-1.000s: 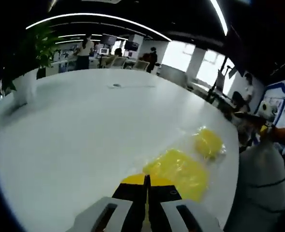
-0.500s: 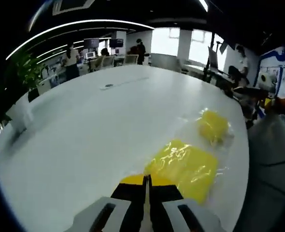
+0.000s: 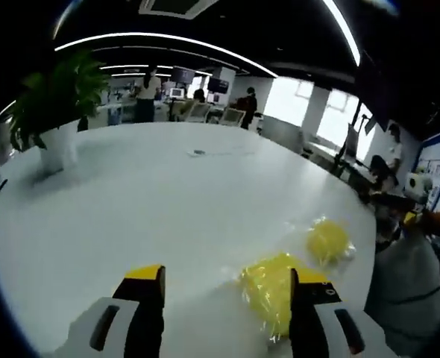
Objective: Compare the silicone blocks by pressing each to a similar depth, holding the contact briefly, and releasing to observe deformation and rebound differences across the visible hardness samples.
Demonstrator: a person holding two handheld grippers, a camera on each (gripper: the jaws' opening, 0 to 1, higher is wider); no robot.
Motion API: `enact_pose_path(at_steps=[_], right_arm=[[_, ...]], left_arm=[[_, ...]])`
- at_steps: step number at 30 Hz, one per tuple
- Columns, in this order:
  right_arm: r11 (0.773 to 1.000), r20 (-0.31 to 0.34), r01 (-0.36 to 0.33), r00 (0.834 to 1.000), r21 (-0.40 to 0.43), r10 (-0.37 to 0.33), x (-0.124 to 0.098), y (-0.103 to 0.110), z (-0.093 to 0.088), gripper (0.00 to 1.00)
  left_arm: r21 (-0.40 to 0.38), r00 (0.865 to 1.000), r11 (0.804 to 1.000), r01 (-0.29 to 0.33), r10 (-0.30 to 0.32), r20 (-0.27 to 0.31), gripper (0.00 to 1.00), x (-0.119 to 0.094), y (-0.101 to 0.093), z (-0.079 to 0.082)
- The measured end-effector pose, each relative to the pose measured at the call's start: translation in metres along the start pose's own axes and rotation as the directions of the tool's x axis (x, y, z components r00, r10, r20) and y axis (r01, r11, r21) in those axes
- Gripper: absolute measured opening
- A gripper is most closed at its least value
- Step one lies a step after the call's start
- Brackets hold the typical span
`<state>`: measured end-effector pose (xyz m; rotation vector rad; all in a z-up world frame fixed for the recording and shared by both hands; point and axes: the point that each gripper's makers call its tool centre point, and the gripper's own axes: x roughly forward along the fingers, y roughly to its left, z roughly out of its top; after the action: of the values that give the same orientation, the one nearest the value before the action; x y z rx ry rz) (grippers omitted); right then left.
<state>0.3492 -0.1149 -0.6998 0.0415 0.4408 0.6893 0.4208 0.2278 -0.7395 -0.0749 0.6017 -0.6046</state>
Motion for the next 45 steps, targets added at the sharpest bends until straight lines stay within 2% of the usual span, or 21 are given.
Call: enact_pose_path(at_steps=[2,6,8,12,16,18,20,24,30,31,34,39,43,45], right_arm=[[1.000,-0.004,0.004,1.000,-0.005,-0.004,0.001,-0.003,0.000,0.97],[1.000,-0.020,0.006,1.000,-0.021,-0.006,0.005,-0.006,0.000,0.97],[0.999,-0.035,0.002,0.999,-0.033,-0.004,0.006,-0.008,-0.001,0.97],[0.999,-0.049,0.004,0.999,-0.047,-0.006,0.006,-0.013,-0.002,0.97],[0.996,-0.077,0.017,0.997,-0.087,-0.024,0.006,-0.026,-0.010,0.97],[0.997,-0.081,0.005,0.997,-0.071,-0.011,0.005,-0.031,-0.013,0.97],[0.998,-0.081,-0.003,0.997,-0.067,-0.002,0.004,-0.033,-0.013,0.97],[0.998,-0.075,-0.010,0.997,-0.063,0.005,0.005,-0.036,-0.006,0.97],[0.999,-0.078,-0.005,0.997,-0.052,0.000,0.008,-0.030,-0.004,0.97],[0.999,-0.080,0.000,0.997,-0.052,-0.004,0.010,-0.029,-0.006,0.97],[0.999,-0.086,0.000,0.996,-0.047,-0.004,0.015,-0.029,-0.010,0.97],[0.999,-0.085,-0.010,0.996,-0.041,0.007,0.023,-0.029,-0.004,0.97],[0.998,-0.088,-0.024,0.996,-0.058,0.019,0.025,-0.031,-0.002,0.97],[0.998,-0.085,-0.026,0.996,-0.056,0.021,0.025,-0.032,0.000,0.97]], left_arm=[[0.029,0.999,0.999,0.016,-0.016,0.033,0.75,-0.007,-0.004,0.005],[0.013,0.999,1.000,0.023,-0.023,0.044,0.92,-0.018,-0.009,0.003],[-0.014,0.997,1.000,0.023,-0.022,0.068,0.99,-0.024,-0.016,0.006],[-0.038,0.996,0.999,0.022,-0.018,0.086,1.00,-0.036,-0.028,0.003],[0.006,0.999,1.000,0.021,-0.022,0.048,1.00,-0.046,-0.047,-0.009],[0.007,0.999,1.000,0.024,-0.024,0.041,1.00,-0.051,-0.052,-0.015],[-0.008,0.999,1.000,0.007,-0.007,0.038,1.00,-0.056,-0.050,-0.018],[-0.032,0.997,0.999,-0.006,0.009,0.071,1.00,-0.061,-0.046,-0.013],[-0.071,0.996,0.997,0.008,-0.001,0.091,1.00,-0.068,-0.043,-0.005],[-0.045,0.995,0.999,0.013,-0.008,0.103,1.00,-0.067,-0.044,-0.002],[-0.064,0.996,0.998,0.015,-0.010,0.088,0.99,-0.064,-0.044,-0.003],[-0.078,0.993,0.995,0.059,-0.050,0.104,0.99,-0.050,-0.058,0.010],[-0.142,0.988,0.984,0.111,-0.095,0.120,1.00,-0.035,-0.068,0.028],[-0.143,0.989,0.983,0.114,-0.097,0.115,1.00,-0.028,-0.069,0.033]])
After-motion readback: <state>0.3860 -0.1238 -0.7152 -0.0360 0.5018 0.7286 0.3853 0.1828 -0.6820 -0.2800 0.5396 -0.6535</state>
